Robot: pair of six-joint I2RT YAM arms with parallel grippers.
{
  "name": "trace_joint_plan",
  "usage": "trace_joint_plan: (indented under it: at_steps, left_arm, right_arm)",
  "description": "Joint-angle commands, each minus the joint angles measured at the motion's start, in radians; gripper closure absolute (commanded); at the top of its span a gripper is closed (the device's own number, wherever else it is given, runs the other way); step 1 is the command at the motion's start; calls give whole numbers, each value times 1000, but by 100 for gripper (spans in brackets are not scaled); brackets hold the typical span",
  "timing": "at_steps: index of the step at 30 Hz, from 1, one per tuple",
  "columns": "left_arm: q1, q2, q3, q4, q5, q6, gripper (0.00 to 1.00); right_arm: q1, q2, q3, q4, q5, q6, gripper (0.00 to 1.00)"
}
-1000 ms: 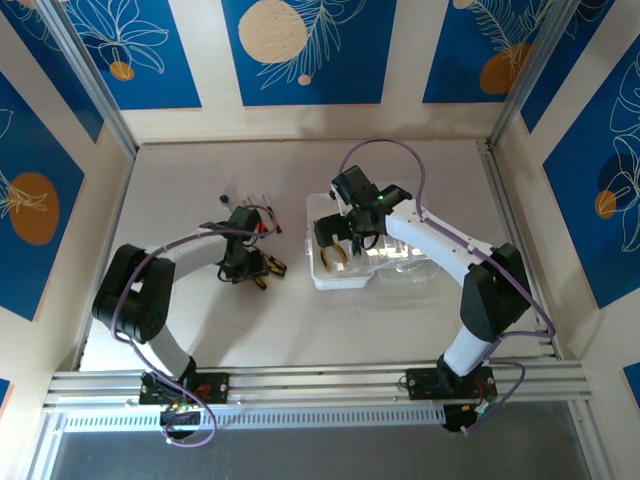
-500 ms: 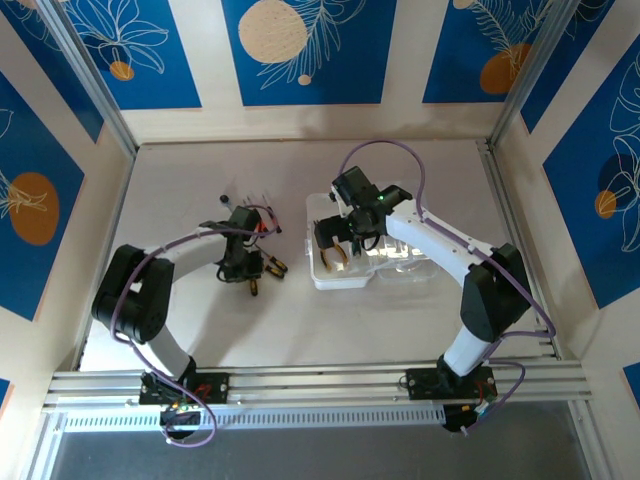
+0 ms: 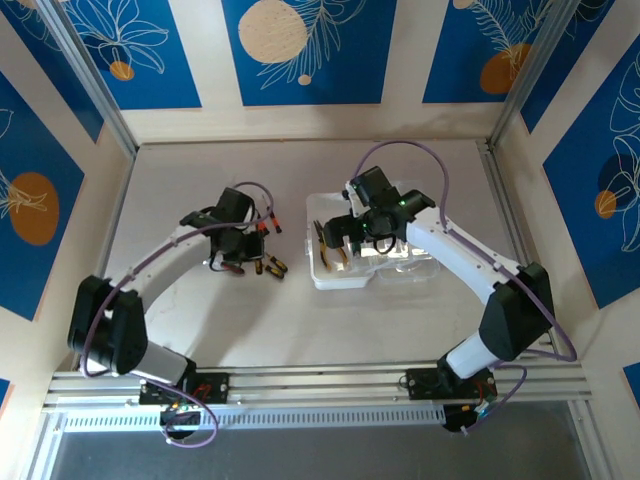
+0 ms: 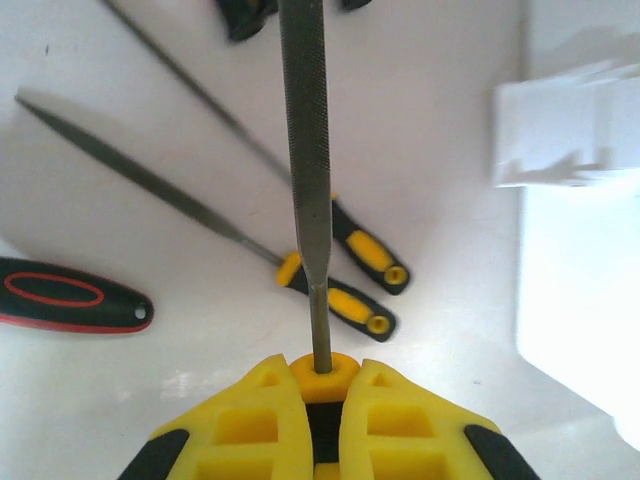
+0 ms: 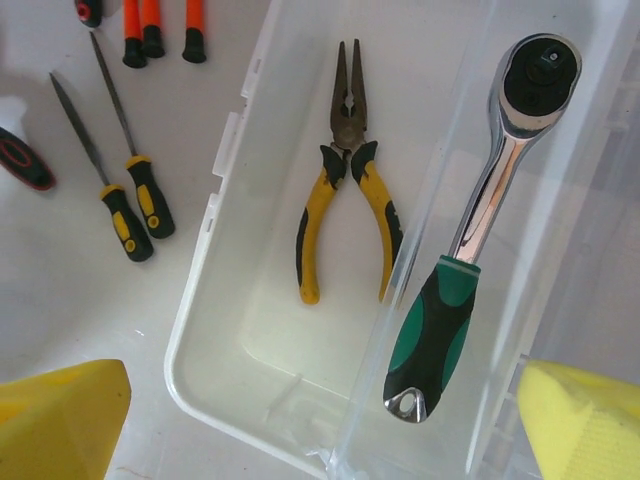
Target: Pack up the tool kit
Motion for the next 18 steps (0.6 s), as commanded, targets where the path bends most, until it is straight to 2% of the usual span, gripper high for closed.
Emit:
trace_joint_plan:
  at_steps: [1, 6, 11, 14, 18]
  left_arm:
    - [-14, -54, 66, -13, 78, 28, 100]
    - [-20, -78, 141, 71, 220, 8, 100]
    - [-39, -73, 180, 174, 326, -36, 100]
    - [-50, -62, 174, 278, 391, -89, 100]
    - [-78, -42, 167, 418, 475, -143, 100]
  right_arm:
    - [-28, -66, -32, 37, -107, 18, 1]
    - [-87, -138, -94, 158, -323, 53, 1]
    - [-106, -170, -121, 226, -476, 60, 1]
    - [-97, -177, -132, 264, -543, 58, 1]
    - [-93, -175, -142, 327, -572, 85, 5]
